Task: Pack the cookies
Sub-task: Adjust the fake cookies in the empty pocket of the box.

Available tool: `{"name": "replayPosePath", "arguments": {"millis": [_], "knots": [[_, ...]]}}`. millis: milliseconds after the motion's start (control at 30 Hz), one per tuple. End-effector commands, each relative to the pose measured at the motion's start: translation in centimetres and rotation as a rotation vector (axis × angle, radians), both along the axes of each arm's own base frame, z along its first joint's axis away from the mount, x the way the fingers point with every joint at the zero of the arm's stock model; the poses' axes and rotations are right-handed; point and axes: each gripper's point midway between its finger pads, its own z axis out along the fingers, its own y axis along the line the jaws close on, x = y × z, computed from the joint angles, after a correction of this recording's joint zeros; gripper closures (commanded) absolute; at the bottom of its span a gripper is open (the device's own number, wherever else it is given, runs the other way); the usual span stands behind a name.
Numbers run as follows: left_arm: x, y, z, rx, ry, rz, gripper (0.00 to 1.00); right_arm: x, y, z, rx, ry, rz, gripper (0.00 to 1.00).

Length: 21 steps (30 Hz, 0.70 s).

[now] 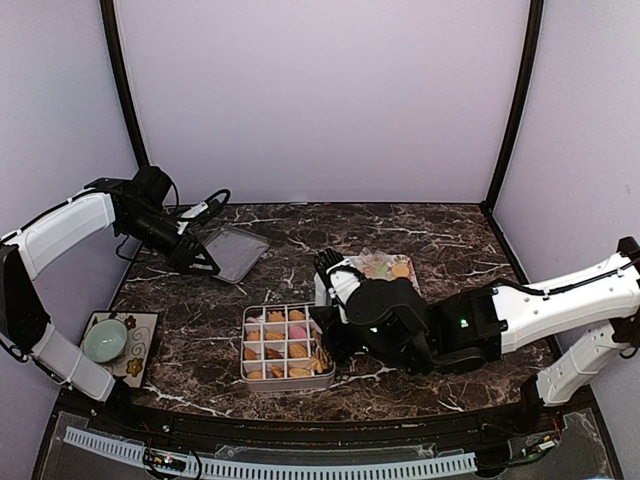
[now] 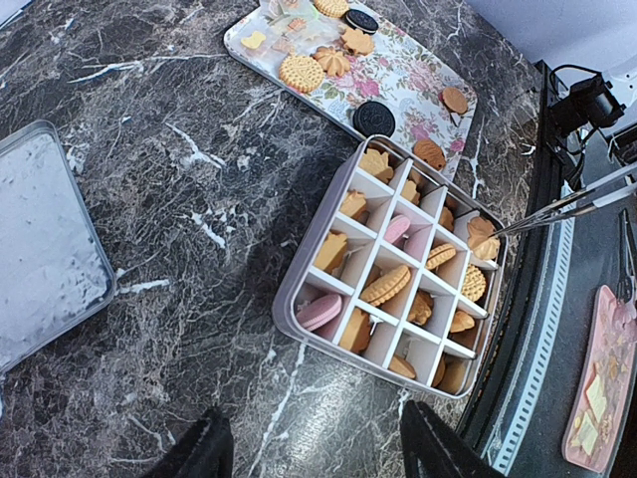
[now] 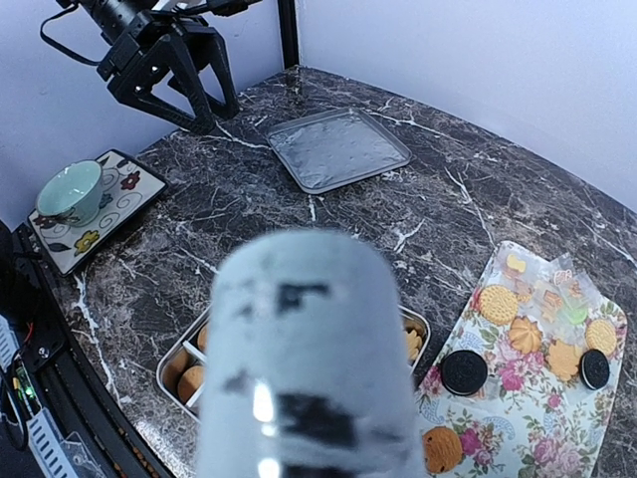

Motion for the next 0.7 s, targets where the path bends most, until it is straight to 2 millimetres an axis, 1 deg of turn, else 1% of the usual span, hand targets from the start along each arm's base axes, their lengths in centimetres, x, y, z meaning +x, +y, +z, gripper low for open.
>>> {"name": "replayPosePath", "arguments": {"millis": [0, 67, 100, 133, 167, 267, 433, 600, 667], "knots": [[-0.7, 0.1, 0.6, -0.01, 0.0, -0.01, 0.41, 0.4, 0.3, 3.2, 0.042, -0.033, 0.016, 0.83], [-0.8, 0.1, 0.6, -0.01, 0.002, -0.011, 0.41, 0.3, 0.5, 4.4, 0.068, -0.045, 0.029, 0.82], [-0.8, 0.1, 0.6, -0.012, 0.003, -0.011, 0.41, 0.3, 0.7, 4.4, 0.07, -0.047, 0.037, 0.81], [-0.8, 0.1, 0.6, -0.014, 0.005, -0.01, 0.41, 0.2, 1.2, 5.2, 0.089, -0.048, 0.045, 0.8], [-0.8, 0.1, 0.5, -0.013, 0.006, -0.01, 0.41, 0.2, 1.6, 5.4, 0.094, -0.048, 0.052, 0.79], [-0.8, 0.1, 0.5, -0.013, 0.005, -0.01, 0.41, 0.1, 2.8, 4.9, 0.093, -0.049, 0.067, 0.77], [-0.8, 0.2, 0.6, -0.005, -0.003, -0.011, 0.41, 0.3, 4.3, 3.9, 0.07, -0.069, 0.074, 0.67], [-0.8, 0.2, 0.5, -0.007, 0.002, -0.012, 0.41, 0.8, 5.1, 3.2, 0.049, -0.11, 0.069, 0.68], [-0.9, 0.2, 0.4, -0.007, 0.002, -0.013, 0.41, 1.1, 5.5, 2.3, 0.025, -0.115, 0.065, 0.69]]}}
